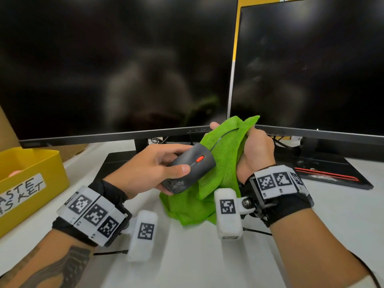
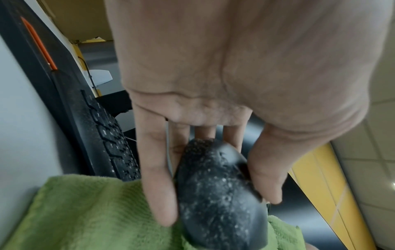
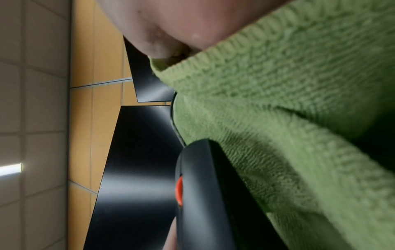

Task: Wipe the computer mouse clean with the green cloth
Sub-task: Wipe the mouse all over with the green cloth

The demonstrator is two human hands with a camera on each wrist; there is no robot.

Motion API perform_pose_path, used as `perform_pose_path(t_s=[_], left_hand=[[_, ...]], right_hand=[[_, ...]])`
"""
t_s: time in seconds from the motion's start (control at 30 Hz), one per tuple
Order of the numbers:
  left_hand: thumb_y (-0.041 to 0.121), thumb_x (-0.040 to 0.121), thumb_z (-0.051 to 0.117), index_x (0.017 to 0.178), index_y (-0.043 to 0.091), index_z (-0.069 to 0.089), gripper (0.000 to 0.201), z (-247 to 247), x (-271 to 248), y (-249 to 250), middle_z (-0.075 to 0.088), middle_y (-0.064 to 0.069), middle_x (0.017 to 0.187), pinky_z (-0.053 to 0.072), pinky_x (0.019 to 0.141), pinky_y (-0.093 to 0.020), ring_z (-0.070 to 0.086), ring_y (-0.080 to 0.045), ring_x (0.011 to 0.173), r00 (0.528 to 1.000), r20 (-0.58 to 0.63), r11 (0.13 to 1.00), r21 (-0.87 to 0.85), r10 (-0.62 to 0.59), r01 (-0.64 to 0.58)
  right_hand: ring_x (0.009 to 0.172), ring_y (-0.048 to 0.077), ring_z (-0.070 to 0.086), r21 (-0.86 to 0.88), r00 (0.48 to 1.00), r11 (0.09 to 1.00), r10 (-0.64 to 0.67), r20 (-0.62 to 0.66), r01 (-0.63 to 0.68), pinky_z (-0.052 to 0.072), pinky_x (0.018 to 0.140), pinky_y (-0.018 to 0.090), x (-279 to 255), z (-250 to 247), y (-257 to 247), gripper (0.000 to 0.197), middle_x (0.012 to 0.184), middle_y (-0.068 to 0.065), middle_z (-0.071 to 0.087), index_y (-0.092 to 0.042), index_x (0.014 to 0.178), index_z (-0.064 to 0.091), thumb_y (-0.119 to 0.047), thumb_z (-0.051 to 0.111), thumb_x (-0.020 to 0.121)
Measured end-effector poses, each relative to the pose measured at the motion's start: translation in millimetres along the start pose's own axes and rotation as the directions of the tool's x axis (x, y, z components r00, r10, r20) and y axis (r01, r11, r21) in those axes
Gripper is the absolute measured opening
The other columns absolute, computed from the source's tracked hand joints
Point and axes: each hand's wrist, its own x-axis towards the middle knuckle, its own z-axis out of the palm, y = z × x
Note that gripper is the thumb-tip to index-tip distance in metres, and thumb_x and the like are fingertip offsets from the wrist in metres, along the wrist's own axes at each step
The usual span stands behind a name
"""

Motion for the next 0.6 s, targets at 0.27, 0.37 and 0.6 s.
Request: perform_pose_path(t_s=[0.27, 0.37, 0.6], left_hand=[[0.035, 0.085, 0.071, 0.126, 0.045, 0.070, 0.043, 5, -2, 5, 0.081, -0.002, 0.110, 0.064, 0.064, -0.037, 0.079, -0.020, 0.090, 0.996, -0.089, 0.998, -0.056, 0.014, -0.019], [0.036, 0.088, 0.072, 0.131, 0.039, 0.067, 0.043, 6, -2, 7, 0.082, 0.000, 0.110, 0.064, 0.062, -0.035, 0.079, -0.018, 0.091, 0.993, -0.116, 0.998, -0.056, 0.027, -0.033], [0.030, 0.092, 0.069, 0.135, 0.033, 0.064, 0.043, 7, -1, 6, 0.081, 0.001, 0.113, 0.067, 0.069, -0.043, 0.080, -0.023, 0.097, 0.994, -0.110, 0.999, -0.033, 0.023, -0.027]], right_hand=[[0.126, 0.040, 0.065, 0.010, 0.950, 0.986, 0.160, 0.266, -0.169, 0.049, 0.108, 0.056, -14, 8, 6, 0.048, 0.130, 0.024, 0.070, -0.008, 0.123, 0.066, -0.043, 0.037, 0.108], [0.120, 0.033, 0.068, -0.056, 0.930, 0.987, 0.163, 0.330, -0.154, 0.052, 0.104, 0.052, -21, 13, 8, 0.026, 0.129, 0.021, 0.071, -0.006, 0.112, 0.067, -0.023, 0.049, 0.105], [0.100, 0.034, 0.075, -0.236, 0.956, 0.967, -0.025, 0.294, 0.098, 0.061, 0.093, 0.049, -14, 13, 20, 0.024, 0.106, 0.022, 0.078, -0.003, 0.088, 0.077, 0.009, 0.058, 0.096]])
